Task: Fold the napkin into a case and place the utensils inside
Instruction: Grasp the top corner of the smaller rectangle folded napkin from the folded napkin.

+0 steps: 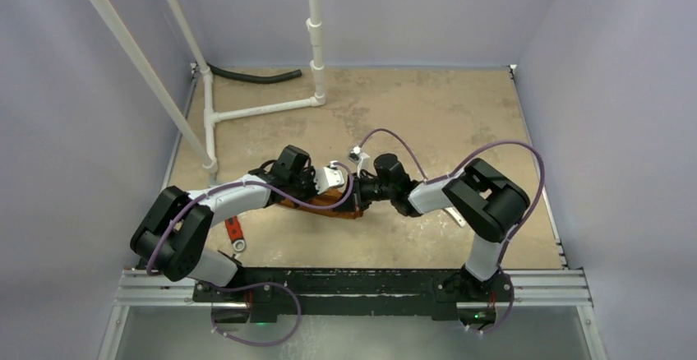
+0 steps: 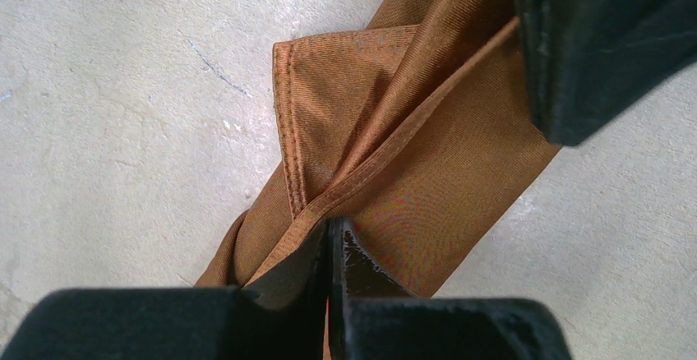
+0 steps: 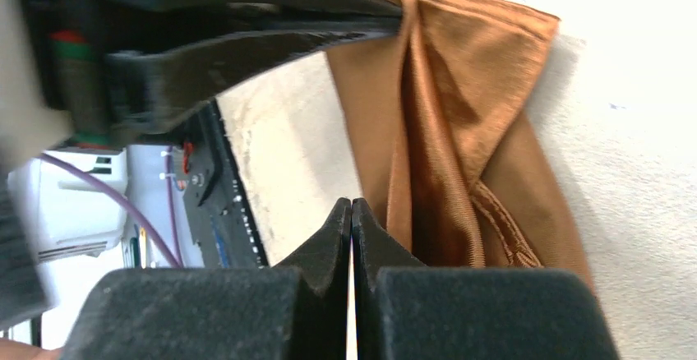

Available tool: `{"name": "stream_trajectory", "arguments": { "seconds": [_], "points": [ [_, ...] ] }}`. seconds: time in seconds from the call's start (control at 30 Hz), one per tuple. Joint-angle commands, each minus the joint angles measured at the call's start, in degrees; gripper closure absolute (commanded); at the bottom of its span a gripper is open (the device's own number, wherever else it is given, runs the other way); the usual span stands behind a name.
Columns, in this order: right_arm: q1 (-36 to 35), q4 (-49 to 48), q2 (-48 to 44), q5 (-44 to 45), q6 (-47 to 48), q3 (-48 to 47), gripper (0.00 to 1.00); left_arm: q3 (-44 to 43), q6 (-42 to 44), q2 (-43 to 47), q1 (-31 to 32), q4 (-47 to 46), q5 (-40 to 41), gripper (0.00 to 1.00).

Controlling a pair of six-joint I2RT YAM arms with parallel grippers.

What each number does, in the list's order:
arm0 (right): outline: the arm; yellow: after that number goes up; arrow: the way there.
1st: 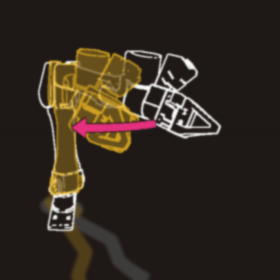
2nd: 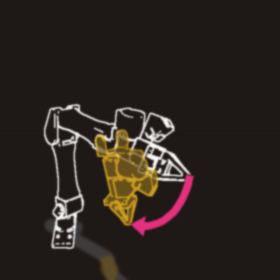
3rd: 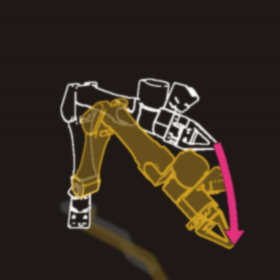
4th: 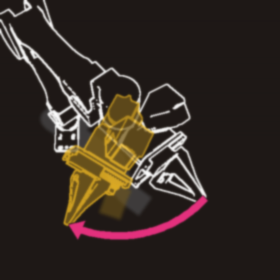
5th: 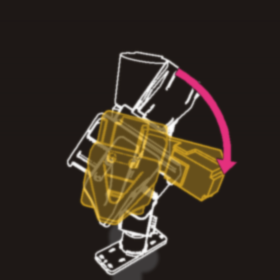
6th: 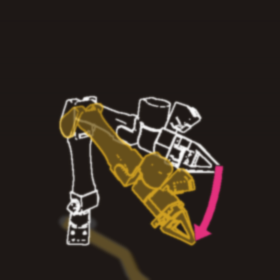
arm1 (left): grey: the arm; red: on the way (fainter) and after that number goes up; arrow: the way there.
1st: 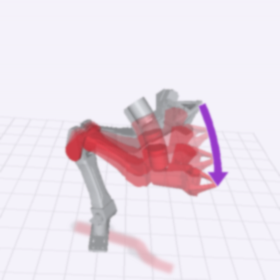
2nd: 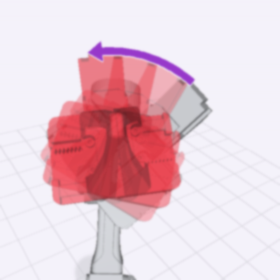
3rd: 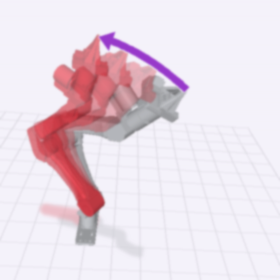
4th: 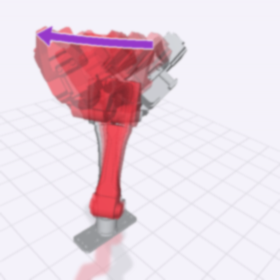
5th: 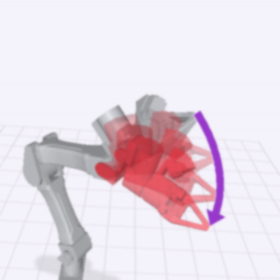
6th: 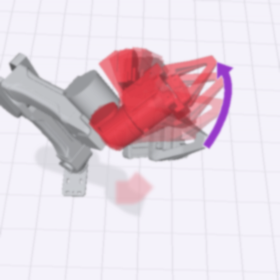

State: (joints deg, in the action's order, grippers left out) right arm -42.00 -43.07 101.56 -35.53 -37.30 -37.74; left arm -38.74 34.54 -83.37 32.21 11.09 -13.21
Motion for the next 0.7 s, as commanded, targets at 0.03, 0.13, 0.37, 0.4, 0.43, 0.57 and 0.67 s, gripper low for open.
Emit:
{"name": "stream_trajectory", "arguments": {
  "seconds": [0.03,0.13,0.37,0.4,0.43,0.57,0.67],
  "points": [
    [1.71,-0.37,3.66,2.94,0.19,-0.94,1.00,0.83,0.53,0.42,-0.70,0.72,-0.23,1.00],
    [3.05,-2.20,6.64,2.22,-1.40,0.29,1.00,0.07,2.19,0.80,-0.65,2.27,-0.31,1.00],
    [3.03,-0.66,3.02,1.54,-1.75,-1.23,1.00,0.66,4.70,1.22,-0.57,2.73,-0.68,1.00],
    [2.79,-0.46,2.33,1.21,-2.07,-2.05,1.00,0.93,4.66,1.39,-0.59,2.51,-0.66,1.00],
    [2.42,-0.82,2.14,0.72,-2.80,-2.84,1.00,1.29,4.61,1.56,-0.62,2.20,-0.67,1.00],
    [0.38,-2.29,4.91,0.33,-4.72,-7.00,1.00,1.71,3.97,1.94,-0.57,1.58,-0.69,1.00],
    [-0.61,-2.49,9.03,1.00,-5.36,-9.44,1.00,1.66,3.77,2.14,-0.57,1.32,-0.85,1.00]
  ]
}}
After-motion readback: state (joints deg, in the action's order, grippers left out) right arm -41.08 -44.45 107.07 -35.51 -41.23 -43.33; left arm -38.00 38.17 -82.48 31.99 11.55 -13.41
